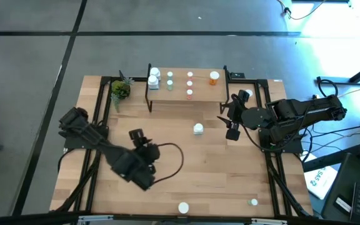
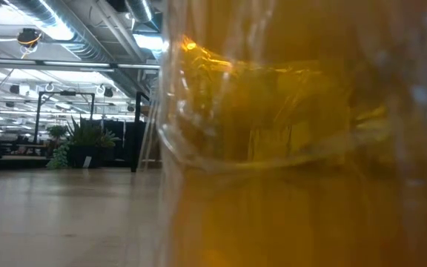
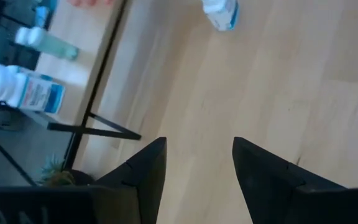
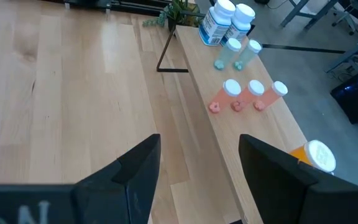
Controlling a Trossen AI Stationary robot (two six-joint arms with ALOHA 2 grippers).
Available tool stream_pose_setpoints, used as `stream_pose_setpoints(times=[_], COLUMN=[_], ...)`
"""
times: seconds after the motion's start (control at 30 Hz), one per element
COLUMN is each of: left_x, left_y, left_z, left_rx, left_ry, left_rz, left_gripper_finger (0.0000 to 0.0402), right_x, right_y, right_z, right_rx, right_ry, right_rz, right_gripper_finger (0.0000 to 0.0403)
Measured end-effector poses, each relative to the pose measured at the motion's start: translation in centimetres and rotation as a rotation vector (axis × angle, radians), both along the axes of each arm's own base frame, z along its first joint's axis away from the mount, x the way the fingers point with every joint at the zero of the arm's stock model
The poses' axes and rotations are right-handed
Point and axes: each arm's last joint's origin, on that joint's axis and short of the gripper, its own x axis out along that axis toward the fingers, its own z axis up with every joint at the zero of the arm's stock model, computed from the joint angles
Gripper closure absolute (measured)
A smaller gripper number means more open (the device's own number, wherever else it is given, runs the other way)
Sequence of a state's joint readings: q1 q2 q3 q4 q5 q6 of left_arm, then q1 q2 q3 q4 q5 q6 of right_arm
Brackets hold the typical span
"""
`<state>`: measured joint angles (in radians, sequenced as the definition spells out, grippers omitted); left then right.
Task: Pick and place medicine bottles onto shelf by color
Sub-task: Put the white pill bottle on the shelf aligned with the other white pill bottles
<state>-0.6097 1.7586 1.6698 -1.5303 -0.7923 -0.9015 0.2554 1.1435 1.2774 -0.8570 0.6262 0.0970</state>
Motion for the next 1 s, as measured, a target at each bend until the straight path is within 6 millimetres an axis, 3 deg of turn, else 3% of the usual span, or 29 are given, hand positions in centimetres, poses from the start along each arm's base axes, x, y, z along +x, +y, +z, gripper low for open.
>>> stream_pose_setpoints(times=[0.23, 0.43, 0.73, 1.0], left_x=[-4.1, -5.5, -5.9, -5.6], left_y=[-0.4, 0.4, 0.7, 0.4], left_z=[0.6, 0.2, -1.7, -2.5], left_rx=[-0.039, -0.075, -0.083, -0.107], left_ry=[-0.199, -0.237, -0.247, -0.275], left_rz=[0.012, -0.017, -0.014, -0.017], left_gripper_finger=[0.0224, 0.0224, 0.0224, 0.0224], right_x=[0.0, 0.2, 1.8, 5.0], right_y=[0.0, 0.2, 1.2, 1.1], right_z=[0.0, -0.2, -1.7, -4.7], right_rx=[0.001, 0.013, 0.053, 0.014], right_ry=[0.000, 0.026, 0.171, 0.334], right_rz=[0.000, 0.055, 0.340, 0.405], right_gripper_finger=[0.0183, 0.0183, 0.0183, 0.0183])
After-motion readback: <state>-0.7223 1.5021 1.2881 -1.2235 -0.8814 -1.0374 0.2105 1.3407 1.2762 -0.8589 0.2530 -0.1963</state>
